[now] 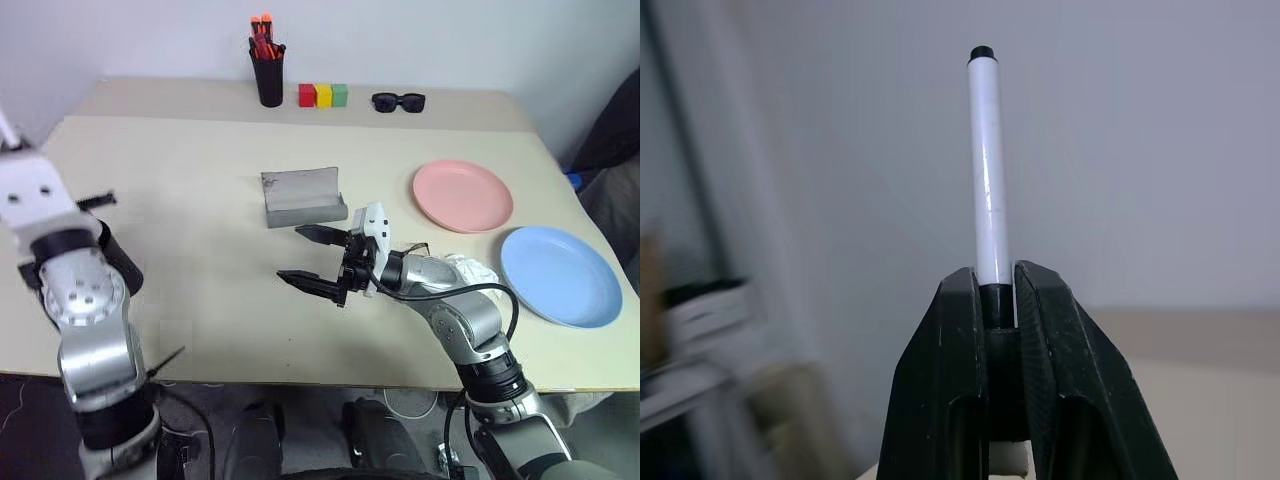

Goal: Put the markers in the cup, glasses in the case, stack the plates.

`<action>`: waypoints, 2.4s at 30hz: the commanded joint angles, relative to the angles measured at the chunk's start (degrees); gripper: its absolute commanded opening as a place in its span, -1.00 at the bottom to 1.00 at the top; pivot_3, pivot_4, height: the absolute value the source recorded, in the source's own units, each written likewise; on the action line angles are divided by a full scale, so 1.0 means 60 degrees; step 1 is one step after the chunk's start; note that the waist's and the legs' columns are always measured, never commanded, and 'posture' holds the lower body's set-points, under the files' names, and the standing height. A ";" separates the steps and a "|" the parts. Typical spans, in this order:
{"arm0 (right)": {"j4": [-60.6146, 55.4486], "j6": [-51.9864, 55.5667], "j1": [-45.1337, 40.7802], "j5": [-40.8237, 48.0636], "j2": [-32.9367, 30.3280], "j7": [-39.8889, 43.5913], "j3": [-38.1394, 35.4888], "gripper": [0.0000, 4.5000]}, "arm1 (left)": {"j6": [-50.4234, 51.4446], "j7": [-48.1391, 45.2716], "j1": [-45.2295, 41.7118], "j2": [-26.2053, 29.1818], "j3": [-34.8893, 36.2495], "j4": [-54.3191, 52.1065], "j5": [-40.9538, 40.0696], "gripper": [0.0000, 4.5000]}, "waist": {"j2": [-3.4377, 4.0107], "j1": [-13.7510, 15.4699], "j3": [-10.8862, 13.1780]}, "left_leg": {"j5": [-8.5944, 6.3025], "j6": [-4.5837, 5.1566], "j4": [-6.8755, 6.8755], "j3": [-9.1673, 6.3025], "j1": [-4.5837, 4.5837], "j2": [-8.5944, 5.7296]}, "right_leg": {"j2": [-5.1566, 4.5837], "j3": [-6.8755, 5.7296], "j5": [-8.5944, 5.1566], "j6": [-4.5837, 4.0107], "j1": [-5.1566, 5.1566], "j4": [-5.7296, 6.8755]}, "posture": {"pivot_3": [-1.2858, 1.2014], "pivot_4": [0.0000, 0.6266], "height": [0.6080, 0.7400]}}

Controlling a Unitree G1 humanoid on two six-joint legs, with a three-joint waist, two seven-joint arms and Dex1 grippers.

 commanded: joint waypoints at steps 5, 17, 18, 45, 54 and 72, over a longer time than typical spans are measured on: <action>0.0155 -0.0265 -0.0380 0.0077 0.0240 0.0357 0.0010 1.00 | -0.0575 0.0211 0.0935 -0.0510 0.0032 -0.0167 0.0383 -0.99 | -0.0003 -0.0046 -0.0001 | 0.0000 0.0001 -0.0001 -0.0002 0.0002 0.0004 | 0.0002 -0.0002 -0.0001 -0.0006 -0.0003 0.0000 | 0.03 -0.52 0.73; 0.0040 -0.0295 -0.0345 0.0156 0.0452 0.0296 -0.0076 1.00 | -0.1252 0.0237 0.1192 -0.0900 -0.0015 0.0649 0.0263 -0.99 | -0.0003 -0.0076 -0.0001 | -0.0002 0.0003 -0.0009 -0.0001 0.0001 0.0005 | 0.0002 -0.0001 0.0001 -0.0002 -0.0008 0.0000 | 0.03 -0.52 0.73; 0.0029 -0.0281 -0.0330 0.0166 0.0466 0.0285 -0.0077 1.00 | -0.1277 0.0245 0.1191 -0.0920 -0.0005 0.0677 0.0264 -0.99 | -0.0003 -0.0075 -0.0001 | -0.0002 0.0003 -0.0009 -0.0001 0.0001 0.0005 | 0.0002 -0.0001 0.0001 -0.0002 -0.0008 0.0000 | 0.03 -0.52 0.73; -0.0036 -0.0229 -0.0283 0.0239 0.0472 0.0231 -0.0062 1.00 | -0.1339 0.0445 0.1189 -0.1199 -0.0139 0.0721 0.0604 0.23 | -0.0003 -0.0084 -0.0001 | -0.0002 0.0003 -0.0011 0.0000 0.0000 0.0006 | 0.0002 -0.0001 0.0000 -0.0005 -0.0010 -0.0001 | 0.03 -0.52 0.73; -0.0009 -0.0254 -0.0437 0.0096 0.0252 0.0016 -0.0322 1.00 | -0.1362 -0.0839 0.0215 -0.0538 -0.0819 0.0482 -0.0011 0.23 | -0.0004 -0.0027 -0.0001 | -0.0002 0.0003 -0.0010 -0.0002 -0.0003 0.0006 | 0.0002 -0.0003 -0.0001 -0.0007 -0.0010 0.0000 | 0.03 -0.52 0.73; -0.1052 -0.0250 0.0505 -0.0795 -0.4765 0.1211 -0.2008 1.00 | 0.1552 -0.9687 -0.6775 0.1496 -0.4758 0.9480 -0.3683 0.97 | 0.0045 0.0000 0.0040 | -0.0006 0.0014 -0.0017 -0.0002 -0.0028 -0.0010 | 0.0010 0.0002 -0.0004 -0.0003 -0.0033 -0.0023 | 0.03 -0.52 0.73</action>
